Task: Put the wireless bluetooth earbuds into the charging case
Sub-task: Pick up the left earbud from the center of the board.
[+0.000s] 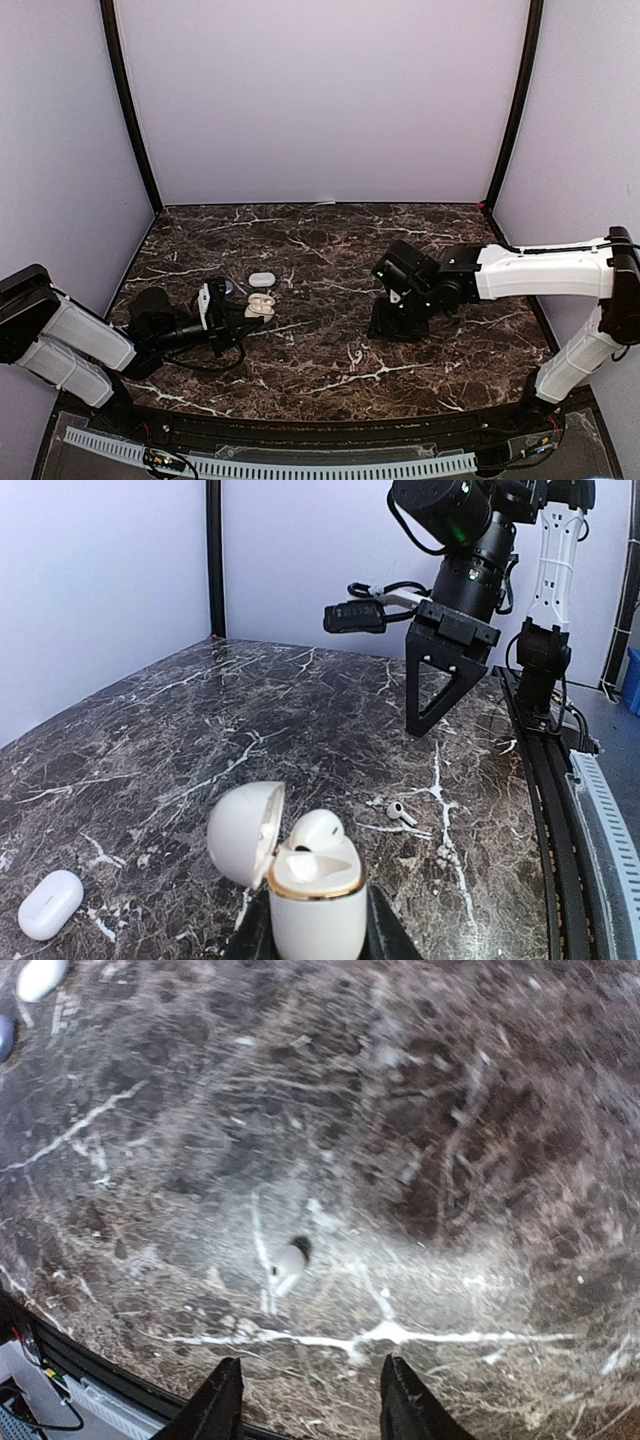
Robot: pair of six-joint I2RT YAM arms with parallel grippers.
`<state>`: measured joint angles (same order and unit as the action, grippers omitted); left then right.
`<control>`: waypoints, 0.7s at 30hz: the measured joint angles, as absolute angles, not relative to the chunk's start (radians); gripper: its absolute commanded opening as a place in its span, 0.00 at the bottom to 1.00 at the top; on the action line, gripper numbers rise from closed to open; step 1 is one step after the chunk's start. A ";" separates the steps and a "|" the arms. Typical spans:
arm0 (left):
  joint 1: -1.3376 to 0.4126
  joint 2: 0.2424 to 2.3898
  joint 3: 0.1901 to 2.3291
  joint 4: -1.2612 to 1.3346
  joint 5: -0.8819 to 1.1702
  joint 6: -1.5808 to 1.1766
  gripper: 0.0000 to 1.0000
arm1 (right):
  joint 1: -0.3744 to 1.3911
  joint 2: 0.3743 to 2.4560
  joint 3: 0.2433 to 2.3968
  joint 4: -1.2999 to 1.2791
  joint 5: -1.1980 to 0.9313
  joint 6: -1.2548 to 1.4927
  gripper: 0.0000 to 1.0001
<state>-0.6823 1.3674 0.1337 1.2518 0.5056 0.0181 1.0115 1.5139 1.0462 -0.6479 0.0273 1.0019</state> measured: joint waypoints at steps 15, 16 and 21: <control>-0.683 1.401 0.106 1.357 0.534 -0.007 0.10 | 1.060 1.811 1.359 -0.975 -0.001 1.346 0.45; -0.683 1.397 0.106 1.355 0.533 -0.007 0.10 | 1.060 1.816 1.359 -0.980 -0.004 1.357 0.44; -0.683 1.386 0.103 1.355 0.526 -0.007 0.10 | 1.050 1.851 1.364 -0.984 -0.027 1.397 0.41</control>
<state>-0.6827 1.3861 0.1028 1.3552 0.5259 -0.0074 1.0504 1.8515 1.3636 -0.9836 -0.0265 1.3972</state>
